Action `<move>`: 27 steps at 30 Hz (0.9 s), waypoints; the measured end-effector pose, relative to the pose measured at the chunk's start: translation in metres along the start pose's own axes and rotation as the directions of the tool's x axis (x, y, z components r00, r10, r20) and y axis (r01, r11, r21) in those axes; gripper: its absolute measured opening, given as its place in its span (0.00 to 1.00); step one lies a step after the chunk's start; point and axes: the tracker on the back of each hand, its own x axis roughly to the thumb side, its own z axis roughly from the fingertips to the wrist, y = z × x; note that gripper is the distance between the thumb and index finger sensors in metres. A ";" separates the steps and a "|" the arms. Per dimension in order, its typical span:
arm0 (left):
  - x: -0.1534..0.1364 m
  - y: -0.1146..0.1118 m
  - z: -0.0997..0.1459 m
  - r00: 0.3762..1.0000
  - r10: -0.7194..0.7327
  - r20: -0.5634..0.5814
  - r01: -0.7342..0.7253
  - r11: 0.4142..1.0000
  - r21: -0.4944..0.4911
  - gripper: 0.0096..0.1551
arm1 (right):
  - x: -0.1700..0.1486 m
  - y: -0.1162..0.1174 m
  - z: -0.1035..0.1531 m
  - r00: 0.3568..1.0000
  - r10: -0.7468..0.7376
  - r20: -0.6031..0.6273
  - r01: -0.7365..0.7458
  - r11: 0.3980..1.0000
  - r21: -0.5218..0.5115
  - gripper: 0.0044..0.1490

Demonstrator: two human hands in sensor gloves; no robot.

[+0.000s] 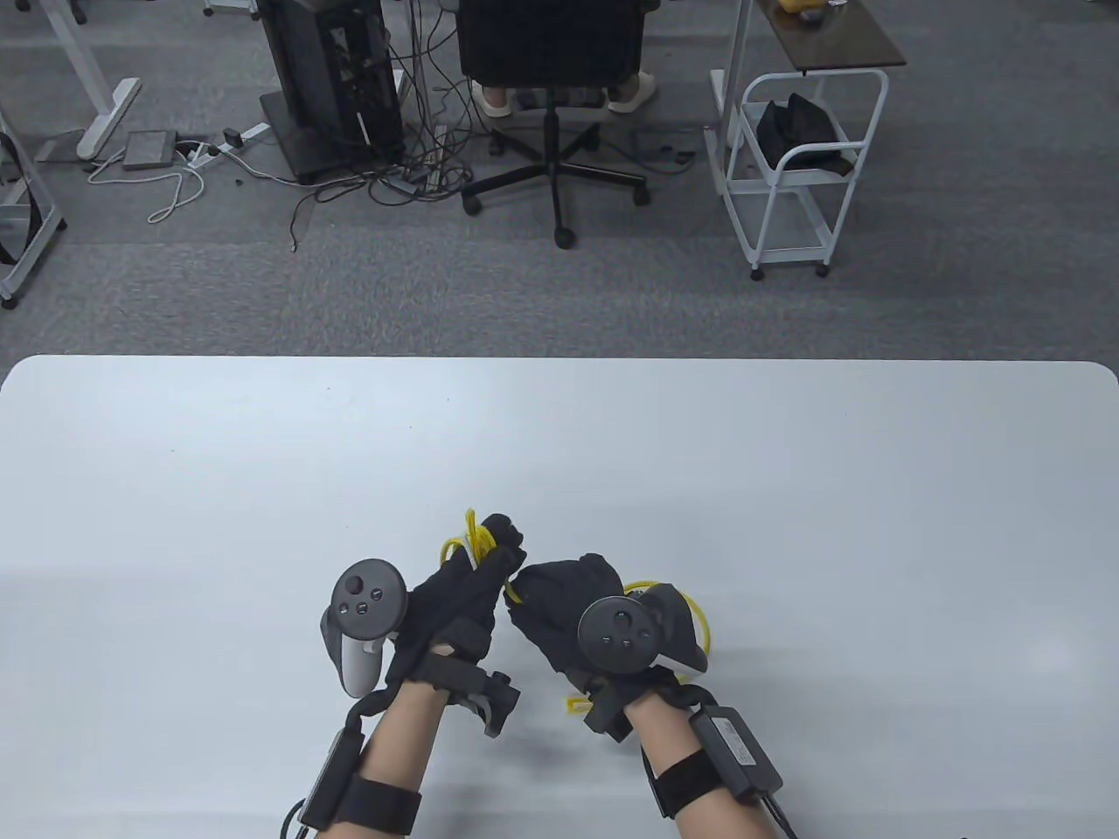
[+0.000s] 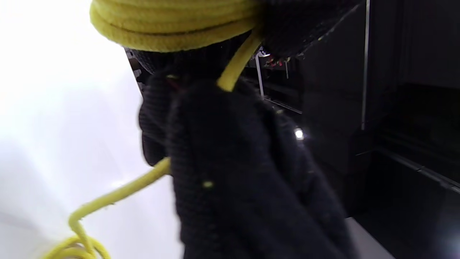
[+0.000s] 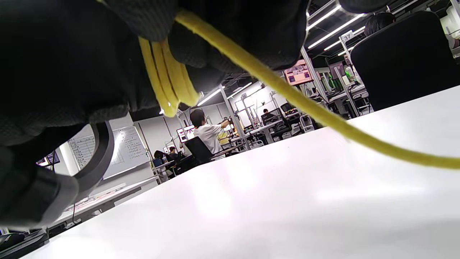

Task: Coil the rope

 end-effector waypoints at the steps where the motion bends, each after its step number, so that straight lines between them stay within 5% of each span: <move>1: 0.000 0.000 0.000 0.999 0.034 0.014 -0.034 0.999 -0.004 0.29 | -0.001 0.001 0.000 1.000 0.003 -0.006 -0.003 1.000 0.016 0.25; 14: -0.003 -0.009 -0.004 0.872 0.487 0.052 -0.466 0.857 -0.219 0.31 | -0.007 0.005 -0.002 0.997 0.059 -0.045 -0.053 0.991 0.120 0.26; 27: -0.006 -0.022 -0.009 0.939 0.344 -0.021 -0.323 0.858 -0.400 0.32 | -0.030 -0.014 0.003 0.987 0.084 -0.138 -0.076 0.995 0.062 0.25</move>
